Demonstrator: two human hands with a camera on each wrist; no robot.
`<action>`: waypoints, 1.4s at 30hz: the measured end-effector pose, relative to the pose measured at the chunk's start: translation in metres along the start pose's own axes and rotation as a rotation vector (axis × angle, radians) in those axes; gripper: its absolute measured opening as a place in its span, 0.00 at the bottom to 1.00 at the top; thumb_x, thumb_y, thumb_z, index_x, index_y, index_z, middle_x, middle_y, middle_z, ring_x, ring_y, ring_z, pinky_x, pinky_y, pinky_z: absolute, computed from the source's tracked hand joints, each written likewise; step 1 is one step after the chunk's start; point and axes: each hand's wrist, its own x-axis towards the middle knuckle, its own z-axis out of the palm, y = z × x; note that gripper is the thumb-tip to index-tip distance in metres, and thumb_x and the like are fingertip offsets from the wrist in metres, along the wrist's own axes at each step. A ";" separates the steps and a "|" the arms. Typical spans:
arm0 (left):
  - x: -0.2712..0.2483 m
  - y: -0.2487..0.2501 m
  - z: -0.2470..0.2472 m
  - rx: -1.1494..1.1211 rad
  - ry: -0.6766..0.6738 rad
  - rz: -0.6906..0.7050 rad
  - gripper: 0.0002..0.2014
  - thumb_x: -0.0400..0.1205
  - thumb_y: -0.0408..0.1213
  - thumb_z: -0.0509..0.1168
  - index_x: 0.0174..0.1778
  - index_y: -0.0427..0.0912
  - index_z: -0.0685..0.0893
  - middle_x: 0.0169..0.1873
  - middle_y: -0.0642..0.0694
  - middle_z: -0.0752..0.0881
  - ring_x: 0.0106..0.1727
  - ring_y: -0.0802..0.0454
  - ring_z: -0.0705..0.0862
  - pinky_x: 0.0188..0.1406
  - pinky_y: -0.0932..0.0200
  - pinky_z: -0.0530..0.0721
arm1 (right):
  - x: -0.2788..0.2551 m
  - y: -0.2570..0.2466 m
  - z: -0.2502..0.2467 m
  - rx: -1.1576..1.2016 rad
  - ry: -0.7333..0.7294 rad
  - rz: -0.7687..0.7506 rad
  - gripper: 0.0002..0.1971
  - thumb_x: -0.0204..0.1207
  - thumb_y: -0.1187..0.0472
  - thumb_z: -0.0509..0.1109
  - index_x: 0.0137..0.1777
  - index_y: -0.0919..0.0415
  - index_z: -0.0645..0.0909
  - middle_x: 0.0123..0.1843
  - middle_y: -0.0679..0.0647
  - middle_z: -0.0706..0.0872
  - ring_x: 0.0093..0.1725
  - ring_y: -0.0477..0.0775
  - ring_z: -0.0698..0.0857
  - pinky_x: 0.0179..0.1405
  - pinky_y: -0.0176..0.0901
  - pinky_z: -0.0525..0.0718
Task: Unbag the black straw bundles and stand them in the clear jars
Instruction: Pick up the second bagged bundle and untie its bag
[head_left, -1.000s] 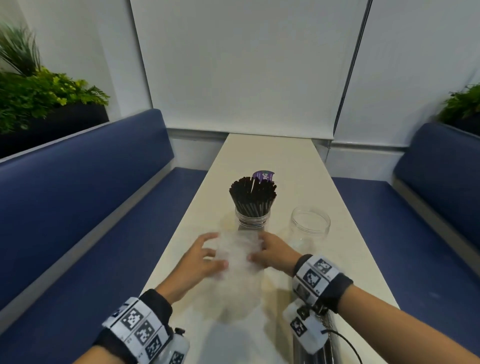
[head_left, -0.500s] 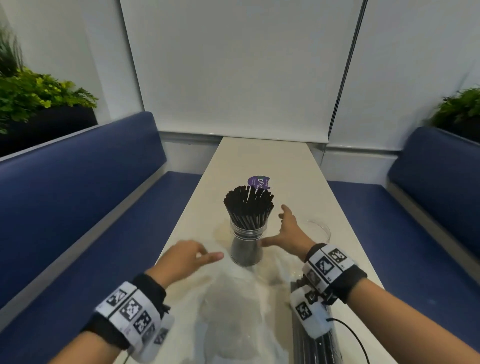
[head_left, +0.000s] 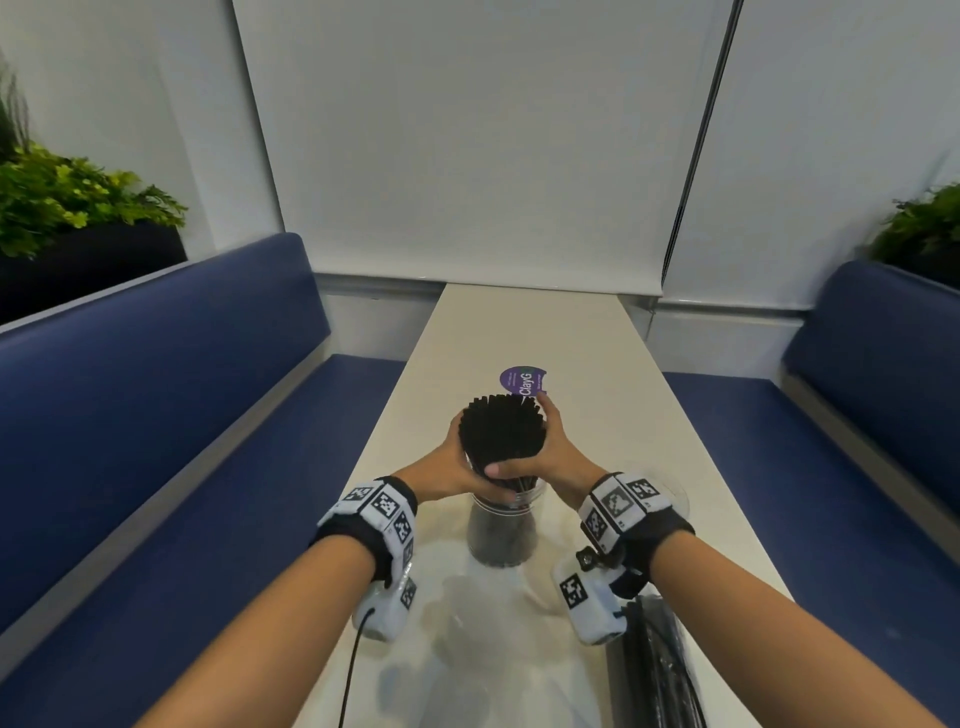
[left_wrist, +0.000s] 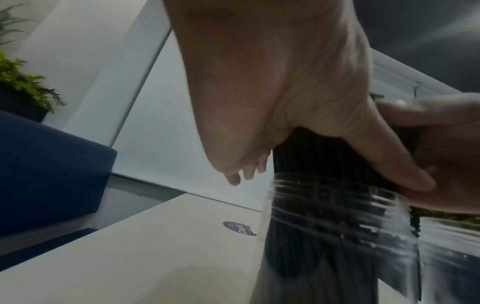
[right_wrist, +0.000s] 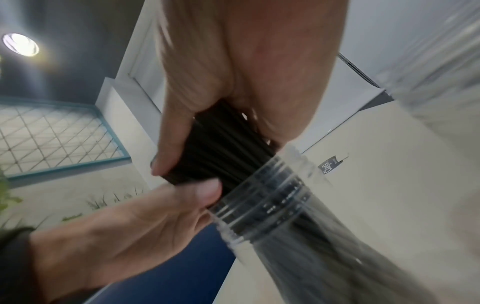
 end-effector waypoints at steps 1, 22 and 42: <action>0.003 0.000 0.002 -0.006 0.006 0.024 0.55 0.64 0.28 0.80 0.77 0.45 0.47 0.65 0.51 0.65 0.68 0.54 0.68 0.64 0.61 0.71 | 0.000 0.001 0.002 0.007 -0.003 -0.024 0.60 0.47 0.67 0.82 0.78 0.55 0.48 0.72 0.57 0.70 0.72 0.58 0.71 0.73 0.58 0.73; 0.007 0.051 0.014 -0.335 0.199 0.281 0.48 0.69 0.21 0.73 0.78 0.52 0.53 0.73 0.38 0.69 0.71 0.45 0.74 0.63 0.54 0.79 | -0.007 -0.039 0.008 0.173 0.160 -0.199 0.45 0.65 0.65 0.78 0.78 0.51 0.55 0.77 0.56 0.66 0.76 0.59 0.68 0.74 0.61 0.71; -0.178 -0.005 0.079 0.280 0.080 0.330 0.08 0.80 0.44 0.63 0.52 0.57 0.85 0.52 0.66 0.85 0.59 0.70 0.80 0.62 0.71 0.75 | -0.158 0.068 -0.045 -0.984 0.118 0.266 0.38 0.72 0.42 0.67 0.75 0.60 0.55 0.71 0.62 0.65 0.71 0.62 0.63 0.69 0.49 0.68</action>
